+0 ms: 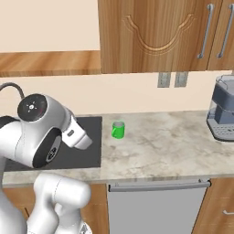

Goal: Clear the mugs and bowl far away from the sink.

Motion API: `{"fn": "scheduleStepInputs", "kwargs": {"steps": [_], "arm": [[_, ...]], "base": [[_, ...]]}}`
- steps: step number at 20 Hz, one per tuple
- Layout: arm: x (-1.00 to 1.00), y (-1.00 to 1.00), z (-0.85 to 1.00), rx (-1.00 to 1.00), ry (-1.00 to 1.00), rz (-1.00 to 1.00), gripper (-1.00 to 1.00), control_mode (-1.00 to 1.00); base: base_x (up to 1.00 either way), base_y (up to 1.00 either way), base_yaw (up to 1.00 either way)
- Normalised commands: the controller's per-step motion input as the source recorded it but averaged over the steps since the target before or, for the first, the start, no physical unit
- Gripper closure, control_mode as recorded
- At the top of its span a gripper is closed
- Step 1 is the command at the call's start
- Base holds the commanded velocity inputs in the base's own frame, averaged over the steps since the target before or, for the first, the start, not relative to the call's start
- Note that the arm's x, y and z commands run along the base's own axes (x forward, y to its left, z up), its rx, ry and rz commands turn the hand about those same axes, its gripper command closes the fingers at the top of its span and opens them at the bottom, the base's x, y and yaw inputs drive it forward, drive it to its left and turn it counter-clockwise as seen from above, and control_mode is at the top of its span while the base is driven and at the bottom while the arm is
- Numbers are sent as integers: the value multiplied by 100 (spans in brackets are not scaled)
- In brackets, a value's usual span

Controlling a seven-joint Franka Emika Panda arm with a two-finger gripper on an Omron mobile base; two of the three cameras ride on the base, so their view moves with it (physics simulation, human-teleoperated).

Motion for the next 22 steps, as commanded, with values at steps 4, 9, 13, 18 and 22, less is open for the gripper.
{"fn": "scheduleStepInputs", "kwargs": {"steps": [4, 9, 13, 18, 22], "arm": [[33, 8, -27, -16, 0, 0, -100, -100], [29, 3, -28, -12, 0, 0, -100, -100], [21, 0, -39, -8, 3, 9, -100, -100], [29, 0, -45, -8, 5, 10, -100, -100], [42, 2, -43, -11, 3, 6, -100, -100]], "base": [[0, 0, 0], [0, 0, 0], [0, 0, 0], [0, 0, 0], [0, 0, 0]]}}
